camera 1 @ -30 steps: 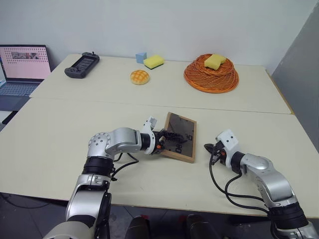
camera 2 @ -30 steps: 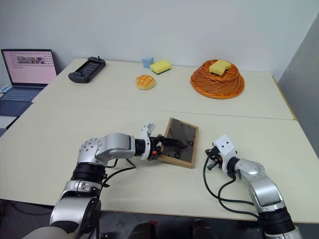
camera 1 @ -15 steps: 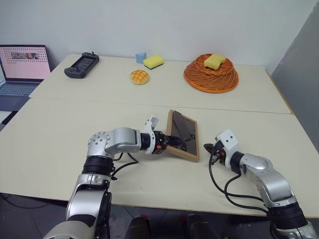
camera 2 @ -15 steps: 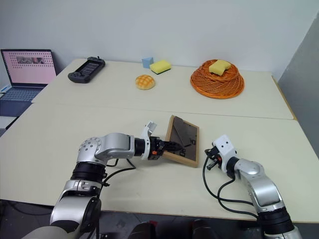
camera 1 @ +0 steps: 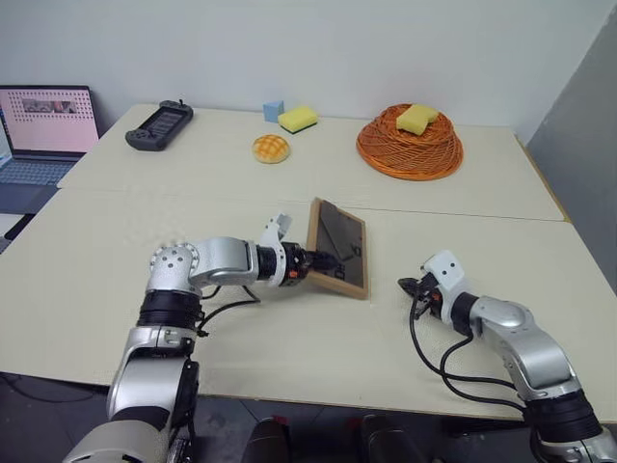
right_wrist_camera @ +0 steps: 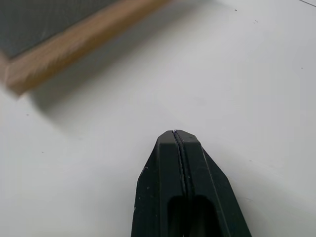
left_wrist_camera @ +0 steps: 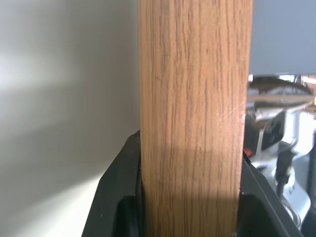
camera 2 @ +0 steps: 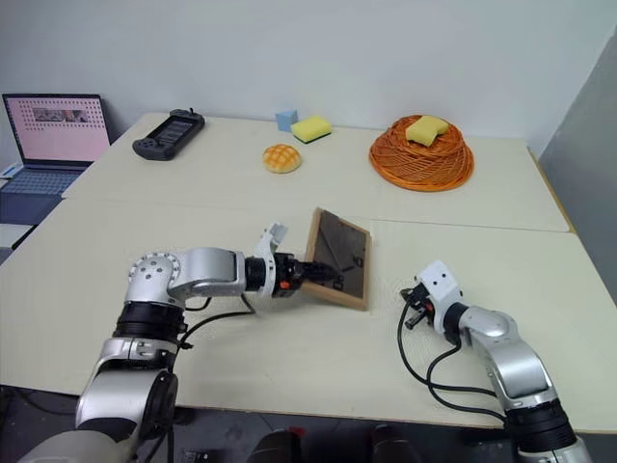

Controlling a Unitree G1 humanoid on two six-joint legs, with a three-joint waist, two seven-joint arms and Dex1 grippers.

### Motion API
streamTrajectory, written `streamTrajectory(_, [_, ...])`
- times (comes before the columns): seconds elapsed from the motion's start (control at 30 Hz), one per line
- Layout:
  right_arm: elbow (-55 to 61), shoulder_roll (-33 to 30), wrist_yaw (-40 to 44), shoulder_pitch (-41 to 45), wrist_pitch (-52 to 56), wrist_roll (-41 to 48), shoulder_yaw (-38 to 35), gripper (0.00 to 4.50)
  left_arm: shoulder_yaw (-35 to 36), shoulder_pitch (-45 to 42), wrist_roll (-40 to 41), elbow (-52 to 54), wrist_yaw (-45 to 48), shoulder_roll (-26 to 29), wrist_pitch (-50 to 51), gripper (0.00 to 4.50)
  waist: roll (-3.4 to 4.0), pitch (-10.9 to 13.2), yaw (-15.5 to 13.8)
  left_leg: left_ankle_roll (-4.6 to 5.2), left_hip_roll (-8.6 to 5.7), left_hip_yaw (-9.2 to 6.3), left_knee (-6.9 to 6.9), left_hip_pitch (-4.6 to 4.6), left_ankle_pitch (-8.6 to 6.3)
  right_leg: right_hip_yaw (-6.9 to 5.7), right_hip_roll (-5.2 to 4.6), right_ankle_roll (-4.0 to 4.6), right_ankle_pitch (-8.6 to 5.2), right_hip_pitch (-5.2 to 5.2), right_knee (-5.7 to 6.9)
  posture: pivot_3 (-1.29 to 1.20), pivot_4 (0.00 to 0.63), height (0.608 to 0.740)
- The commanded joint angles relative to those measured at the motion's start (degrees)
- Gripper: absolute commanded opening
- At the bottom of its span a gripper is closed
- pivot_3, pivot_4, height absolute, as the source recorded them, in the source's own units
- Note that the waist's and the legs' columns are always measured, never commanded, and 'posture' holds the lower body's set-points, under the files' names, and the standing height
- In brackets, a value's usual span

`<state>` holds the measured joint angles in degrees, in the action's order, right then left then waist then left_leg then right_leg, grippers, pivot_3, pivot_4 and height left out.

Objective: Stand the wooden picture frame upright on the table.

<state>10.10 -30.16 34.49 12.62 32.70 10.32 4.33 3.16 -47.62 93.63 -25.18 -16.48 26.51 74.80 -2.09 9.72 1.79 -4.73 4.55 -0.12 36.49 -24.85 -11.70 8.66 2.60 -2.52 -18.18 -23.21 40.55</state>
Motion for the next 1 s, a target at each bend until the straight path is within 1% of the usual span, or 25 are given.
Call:
streamTrajectory(0.03, [-0.9,-2.6,1.6,0.8,-1.2,0.6,-3.2,0.00,-2.2,-6.2,-15.6,4.5,19.5,4.2,-7.5,1.28,0.00,0.0,0.0,0.00,0.00,0.01,-0.04,0.00,0.00,0.01,0.00,0.00,0.00,0.01,-0.05,0.00,0.150,0.740])
streamTrajectory(0.13, [-1.0,-4.1,4.2,1.4,-1.1,1.9,-3.8,0.00,-5.8,-8.3,-25.6,6.9,31.8,6.1,-12.4,1.28,0.02,0.0,0.0,-0.05,0.01,0.03,-0.40,0.01,0.03,0.01,-0.02,0.01,0.01,0.01,-0.34,0.00,0.150,0.740])
streamTrajectory(0.23, [0.0,-6.4,9.4,2.9,-0.3,4.8,-4.4,0.00,-9.4,-8.8,-34.3,11.6,43.1,7.9,-18.4,1.28,0.07,0.0,0.0,-0.06,0.02,0.05,-0.54,-0.01,0.04,0.00,-0.04,0.02,0.01,0.03,-0.57,0.00,0.150,0.740])
streamTrajectory(0.33, [0.1,-9.1,13.8,6.2,0.3,8.3,-6.3,0.00,-11.6,-8.4,-40.5,14.9,51.0,9.1,-22.4,1.28,0.14,0.2,0.1,-0.06,0.02,0.10,-0.55,-0.05,0.03,0.02,-0.06,0.02,0.01,0.02,-0.63,0.00,0.150,0.740])
streamTrajectory(0.43, [0.1,-10.3,16.0,11.5,1.6,12.0,-8.9,0.00,-13.5,-6.7,-46.4,18.5,57.3,10.5,-26.6,1.28,0.20,0.2,0.2,-0.02,0.04,0.10,-0.52,-0.04,0.02,0.02,-0.06,0.02,0.01,0.02,-0.59,0.00,0.150,0.740])
streamTrajectory(0.53, [-0.1,-9.3,15.2,18.9,3.5,15.8,-11.4,0.00,-13.5,-5.1,-49.5,21.0,60.4,10.8,-27.6,1.28,0.33,0.3,0.5,0.08,0.04,0.10,-0.47,-0.02,-0.02,0.03,-0.06,-0.01,0.03,0.03,-0.55,0.00,0.150,0.740])
streamTrajectory(0.63, [-2.1,-5.6,10.4,26.7,6.1,17.7,-12.8,0.50,-12.8,-4.0,-51.4,23.0,61.5,10.2,-27.9,1.28,0.34,0.3,0.6,0.17,0.07,0.03,-0.44,-0.03,-0.07,-0.02,-0.05,-0.01,0.03,0.06,-0.54,0.00,0.150,0.740])
streamTrajectory(0.7, [-2.8,-4.1,9.0,29.0,6.4,17.5,-12.2,1.09,-12.4,-3.4,-52.3,24.0,62.0,9.7,-27.6,1.28,0.33,0.3,0.5,0.18,0.07,0.04,-0.44,-0.03,-0.07,-0.01,-0.05,0.00,0.03,0.05,-0.54,0.00,0.150,0.740])
streamTrajectory(0.8, [-4.7,-2.2,7.1,31.6,5.9,16.3,-11.0,1.81,-11.7,-2.8,-53.4,25.0,62.4,9.1,-27.2,1.28,0.33,0.3,0.2,0.18,0.07,0.04,-0.45,-0.07,-0.08,-0.03,-0.06,0.01,0.03,0.04,-0.56,0.00,0.150,0.740])
streamTrajectory(1.0, [-6.5,0.6,5.6,33.7,5.7,16.4,-10.0,1.81,-10.7,-2.3,-55.1,25.5,62.8,8.0,-26.6,1.28,0.34,0.4,0.0,0.17,0.06,0.10,-0.44,-0.09,-0.07,-0.03,-0.11,0.01,0.03,0.02,-0.54,0.00,0.150,0.740])
